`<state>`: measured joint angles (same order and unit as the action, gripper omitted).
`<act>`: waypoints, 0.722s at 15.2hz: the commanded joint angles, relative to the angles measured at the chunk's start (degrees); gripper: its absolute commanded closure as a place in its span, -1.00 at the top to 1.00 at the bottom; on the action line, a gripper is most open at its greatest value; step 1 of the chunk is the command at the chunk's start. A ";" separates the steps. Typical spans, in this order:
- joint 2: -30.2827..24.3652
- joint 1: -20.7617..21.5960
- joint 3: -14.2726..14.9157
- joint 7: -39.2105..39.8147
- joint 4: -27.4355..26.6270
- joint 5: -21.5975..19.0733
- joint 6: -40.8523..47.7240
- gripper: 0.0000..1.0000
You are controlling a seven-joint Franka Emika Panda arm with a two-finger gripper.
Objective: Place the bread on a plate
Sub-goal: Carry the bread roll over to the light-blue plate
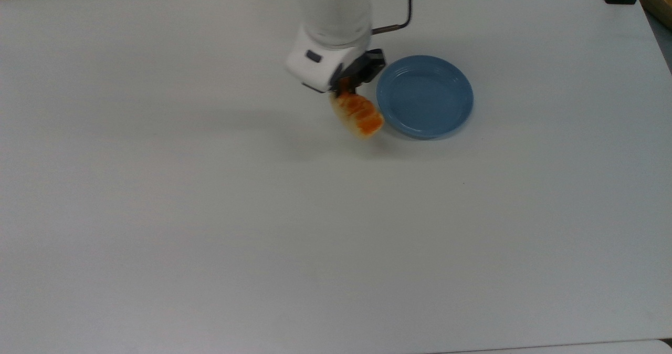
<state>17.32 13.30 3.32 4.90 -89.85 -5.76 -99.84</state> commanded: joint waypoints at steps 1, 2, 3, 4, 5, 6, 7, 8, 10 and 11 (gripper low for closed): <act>-1.50 5.15 -0.42 -6.12 -1.03 -2.67 1.05 -0.50; -1.85 5.94 -1.21 -7.00 -0.94 -4.33 1.05 -0.50; -2.55 6.55 -2.26 -7.97 -1.03 -5.13 1.05 -0.50; -2.56 7.26 -3.92 -9.89 -1.20 -5.14 1.05 -0.50; -2.21 7.96 -5.85 -12.00 -1.38 -5.14 0.62 -0.50; -1.51 8.66 -7.35 -14.11 -1.47 -4.88 0.09 -0.50; -0.54 9.10 -8.50 -15.96 -1.47 -4.70 -0.96 -0.50; 0.16 9.37 -9.12 -17.28 -1.64 -4.53 -2.19 -0.50; 1.74 9.20 -10.09 -18.70 -1.91 -4.26 -4.56 -0.50; 1.92 9.02 -10.09 -19.14 -1.99 -4.18 -5.44 -0.49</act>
<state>18.08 22.92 -6.40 -12.40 -90.61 -10.09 -101.62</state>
